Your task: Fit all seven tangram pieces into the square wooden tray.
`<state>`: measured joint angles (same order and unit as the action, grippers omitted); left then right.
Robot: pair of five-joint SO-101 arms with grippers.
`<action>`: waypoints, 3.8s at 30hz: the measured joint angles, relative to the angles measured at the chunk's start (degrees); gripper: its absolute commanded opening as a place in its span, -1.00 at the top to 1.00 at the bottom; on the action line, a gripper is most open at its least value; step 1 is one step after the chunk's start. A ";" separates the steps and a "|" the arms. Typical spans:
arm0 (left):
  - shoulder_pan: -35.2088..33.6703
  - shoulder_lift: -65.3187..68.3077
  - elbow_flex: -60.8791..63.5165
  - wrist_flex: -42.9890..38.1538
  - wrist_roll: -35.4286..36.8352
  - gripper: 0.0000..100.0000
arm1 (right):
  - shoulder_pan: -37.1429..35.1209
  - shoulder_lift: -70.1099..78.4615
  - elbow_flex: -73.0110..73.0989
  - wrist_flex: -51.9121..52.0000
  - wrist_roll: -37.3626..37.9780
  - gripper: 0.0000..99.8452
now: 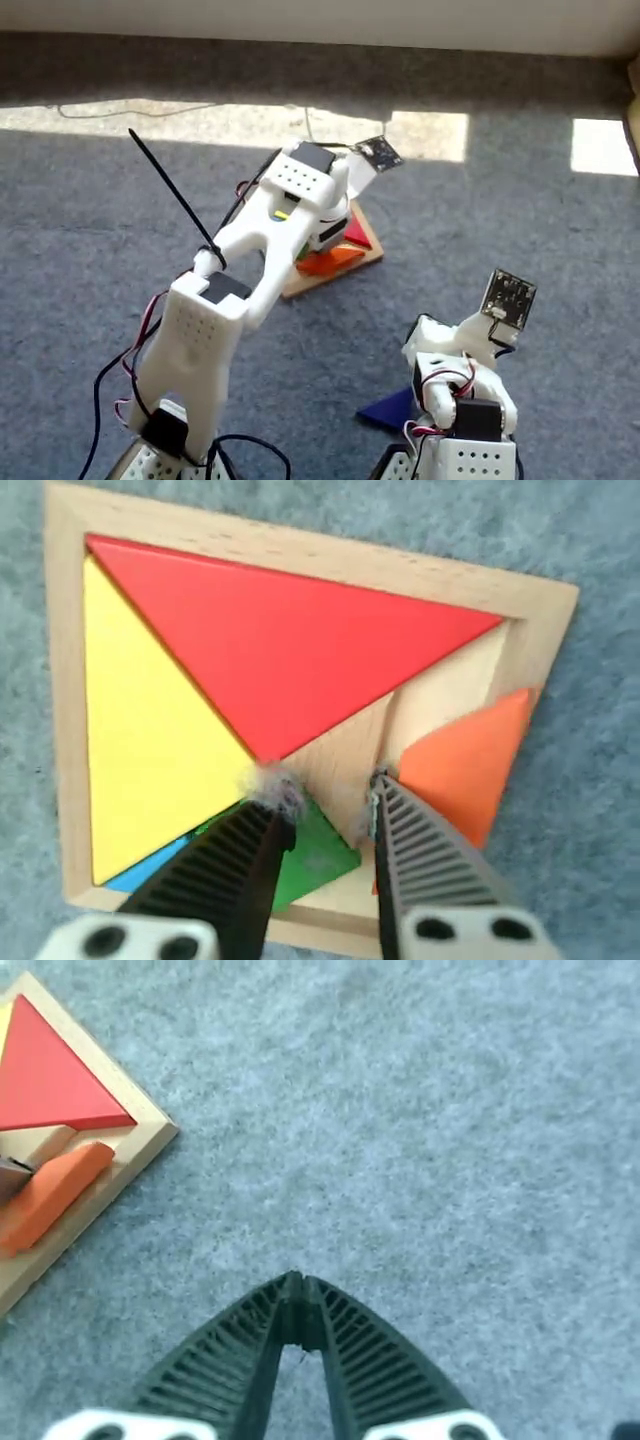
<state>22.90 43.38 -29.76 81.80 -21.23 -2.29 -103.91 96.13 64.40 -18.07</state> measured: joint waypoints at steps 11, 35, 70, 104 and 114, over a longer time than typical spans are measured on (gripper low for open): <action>0.70 0.62 -10.37 4.48 4.40 0.74 | 0.00 0.00 0.00 0.00 0.00 0.98; 2.02 -1.93 2.46 7.12 5.10 0.74 | 0.00 0.00 0.00 0.00 0.00 0.98; 3.96 -24.62 20.92 -0.09 9.41 0.75 | 21.01 0.00 0.00 -10.11 0.00 0.98; 33.58 -42.73 56.35 -16.18 21.01 0.40 | 24.44 0.00 0.00 -11.25 0.00 0.98; 33.32 -42.46 63.91 -25.32 16.35 0.40 | 24.62 0.00 0.00 -11.25 0.00 0.98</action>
<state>56.22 0.92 34.15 56.48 -4.88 22.33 -103.91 96.13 53.14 -18.07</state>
